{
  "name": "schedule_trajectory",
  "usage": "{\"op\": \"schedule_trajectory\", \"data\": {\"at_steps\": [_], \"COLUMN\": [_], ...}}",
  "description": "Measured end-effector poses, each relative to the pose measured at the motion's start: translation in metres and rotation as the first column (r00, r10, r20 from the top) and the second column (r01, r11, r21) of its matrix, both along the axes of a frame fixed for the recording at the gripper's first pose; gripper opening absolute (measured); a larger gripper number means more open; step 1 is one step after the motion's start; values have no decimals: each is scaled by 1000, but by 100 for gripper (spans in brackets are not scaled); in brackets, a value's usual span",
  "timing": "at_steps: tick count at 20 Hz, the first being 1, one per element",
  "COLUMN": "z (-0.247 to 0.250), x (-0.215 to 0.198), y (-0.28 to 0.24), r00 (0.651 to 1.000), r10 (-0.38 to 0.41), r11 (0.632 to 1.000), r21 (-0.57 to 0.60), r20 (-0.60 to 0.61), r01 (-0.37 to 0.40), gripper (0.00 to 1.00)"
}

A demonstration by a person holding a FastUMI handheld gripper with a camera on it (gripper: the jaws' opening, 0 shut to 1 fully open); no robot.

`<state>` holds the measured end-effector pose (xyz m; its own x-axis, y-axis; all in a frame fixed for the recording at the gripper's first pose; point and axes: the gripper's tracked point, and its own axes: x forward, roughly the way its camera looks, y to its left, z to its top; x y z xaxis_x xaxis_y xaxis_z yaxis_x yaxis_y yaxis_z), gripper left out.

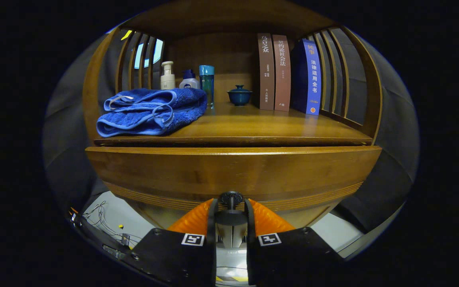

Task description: Pull open the drawer, take out the items inside it, and place them on the countertop above the cabinet.

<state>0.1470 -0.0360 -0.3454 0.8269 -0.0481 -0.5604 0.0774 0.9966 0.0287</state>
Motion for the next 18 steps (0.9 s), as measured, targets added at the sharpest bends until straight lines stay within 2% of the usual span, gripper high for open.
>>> {"op": "schedule_trajectory", "data": {"at_steps": [9, 18], "z": [13, 22], "x": [-87, -148], "y": [5, 10], "r00": [999, 996], "r10": [10, 16], "r11": [1000, 997], "r21": [24, 72], "r20": [-47, -93], "r01": [-9, -10], "gripper": [34, 34]}}
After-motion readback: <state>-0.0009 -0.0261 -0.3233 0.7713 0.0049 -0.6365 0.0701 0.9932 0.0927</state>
